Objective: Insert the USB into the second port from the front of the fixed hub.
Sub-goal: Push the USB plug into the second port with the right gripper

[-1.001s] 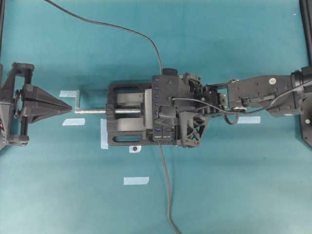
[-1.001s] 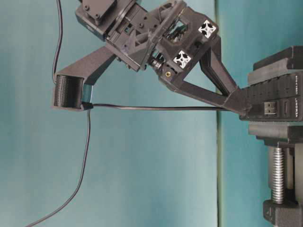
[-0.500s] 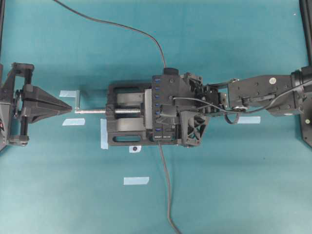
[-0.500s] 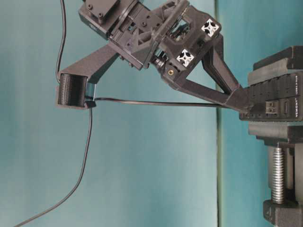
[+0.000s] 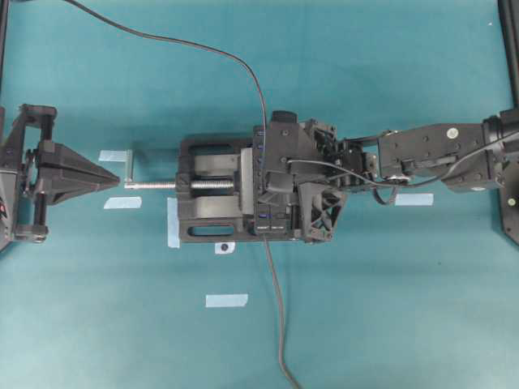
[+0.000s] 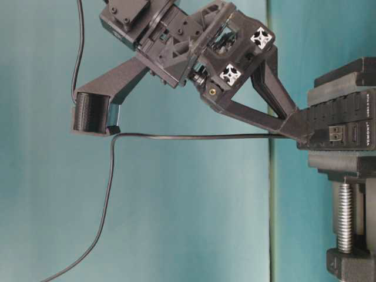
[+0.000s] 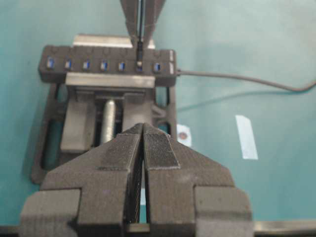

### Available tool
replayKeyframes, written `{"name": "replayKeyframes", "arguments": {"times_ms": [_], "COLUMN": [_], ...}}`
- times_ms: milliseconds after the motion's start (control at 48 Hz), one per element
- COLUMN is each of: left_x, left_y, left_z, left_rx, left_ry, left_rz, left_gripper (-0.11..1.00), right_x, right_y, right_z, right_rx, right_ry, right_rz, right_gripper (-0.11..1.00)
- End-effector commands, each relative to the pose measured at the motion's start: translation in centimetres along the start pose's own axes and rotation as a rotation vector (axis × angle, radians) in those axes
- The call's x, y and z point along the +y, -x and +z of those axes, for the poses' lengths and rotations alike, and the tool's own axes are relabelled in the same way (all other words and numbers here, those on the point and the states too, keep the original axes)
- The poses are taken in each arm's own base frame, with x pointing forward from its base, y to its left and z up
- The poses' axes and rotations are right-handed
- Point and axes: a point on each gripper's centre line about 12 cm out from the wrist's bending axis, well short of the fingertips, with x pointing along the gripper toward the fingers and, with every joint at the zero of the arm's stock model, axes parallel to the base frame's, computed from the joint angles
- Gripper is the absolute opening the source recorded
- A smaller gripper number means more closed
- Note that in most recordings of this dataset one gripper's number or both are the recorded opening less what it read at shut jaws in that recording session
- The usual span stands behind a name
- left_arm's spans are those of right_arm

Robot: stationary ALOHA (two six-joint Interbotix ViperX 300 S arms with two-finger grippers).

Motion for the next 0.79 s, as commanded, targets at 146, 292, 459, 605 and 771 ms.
{"name": "replayKeyframes", "arguments": {"times_ms": [146,292,459,605,771], "left_x": [-0.03,-0.03,-0.03,-0.03,-0.03], "left_y": [-0.04,-0.04,-0.03,-0.03,-0.03], "left_z": [0.53,0.53,0.59,0.59,0.59], "left_rx": [-0.018,-0.018,-0.02,-0.02,-0.02], "left_ry": [-0.002,-0.002,-0.002,-0.002,-0.002], "left_rz": [-0.001,-0.001,-0.001,-0.001,-0.001], "left_gripper": [0.0,0.0,0.0,0.0,0.0], "right_x": [0.03,0.05,0.15,0.12,0.15], "right_y": [0.35,0.21,-0.04,-0.13,-0.18], "right_z": [0.87,0.98,0.75,0.47,0.08], "right_rx": [-0.049,-0.062,-0.052,-0.041,-0.027], "right_ry": [-0.013,-0.016,-0.013,-0.016,-0.019], "right_rz": [0.005,0.007,0.008,0.007,0.007], "right_gripper": [0.07,0.07,0.07,0.07,0.07]}}
